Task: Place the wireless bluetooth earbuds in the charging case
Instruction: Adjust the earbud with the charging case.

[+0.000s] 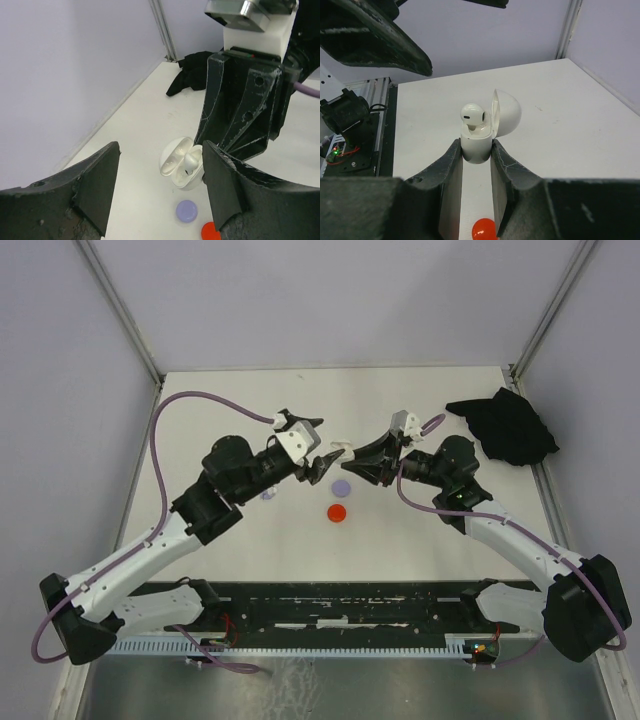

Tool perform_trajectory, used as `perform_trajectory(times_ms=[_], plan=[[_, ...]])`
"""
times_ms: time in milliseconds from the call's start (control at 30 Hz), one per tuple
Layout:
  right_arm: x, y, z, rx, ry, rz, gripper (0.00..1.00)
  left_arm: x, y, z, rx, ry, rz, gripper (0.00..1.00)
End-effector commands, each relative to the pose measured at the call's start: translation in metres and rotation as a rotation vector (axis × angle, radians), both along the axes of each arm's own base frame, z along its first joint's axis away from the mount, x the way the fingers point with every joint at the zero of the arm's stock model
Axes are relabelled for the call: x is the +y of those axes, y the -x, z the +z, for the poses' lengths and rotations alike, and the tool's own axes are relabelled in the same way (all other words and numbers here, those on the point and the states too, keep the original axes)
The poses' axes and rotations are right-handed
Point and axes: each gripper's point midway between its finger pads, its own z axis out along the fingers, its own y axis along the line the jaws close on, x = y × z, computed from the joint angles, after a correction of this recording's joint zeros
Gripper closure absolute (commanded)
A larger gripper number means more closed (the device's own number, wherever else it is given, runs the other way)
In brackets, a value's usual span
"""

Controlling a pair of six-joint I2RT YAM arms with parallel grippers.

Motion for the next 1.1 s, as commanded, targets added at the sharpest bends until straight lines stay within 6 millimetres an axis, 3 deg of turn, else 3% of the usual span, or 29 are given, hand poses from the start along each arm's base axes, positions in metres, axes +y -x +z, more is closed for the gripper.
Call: perform_trajectory(times_ms=[0, 333, 533, 1067], plan=[[-0.001, 0.002, 0.015, -0.061, -0.028, -0.008, 0.98, -0.003, -0.003, 0.014, 0.123, 0.085, 0.032, 0.25], [-0.002, 0.002, 0.017, -0.069, -0.030, -0.014, 0.98, -0.006, -0.018, -0.008, 0.198, 0.036, 0.098, 0.24], [-0.003, 0.004, 0.016, -0.073, -0.027, -0.016, 0.98, 0.007, -0.027, -0.020, 0.219, 0.020, 0.185, 0.23], [-0.005, 0.005, 0.018, -0.080, -0.027, -0.021, 0.98, 0.038, -0.032, -0.029, 0.228, 0.040, 0.306, 0.15]])
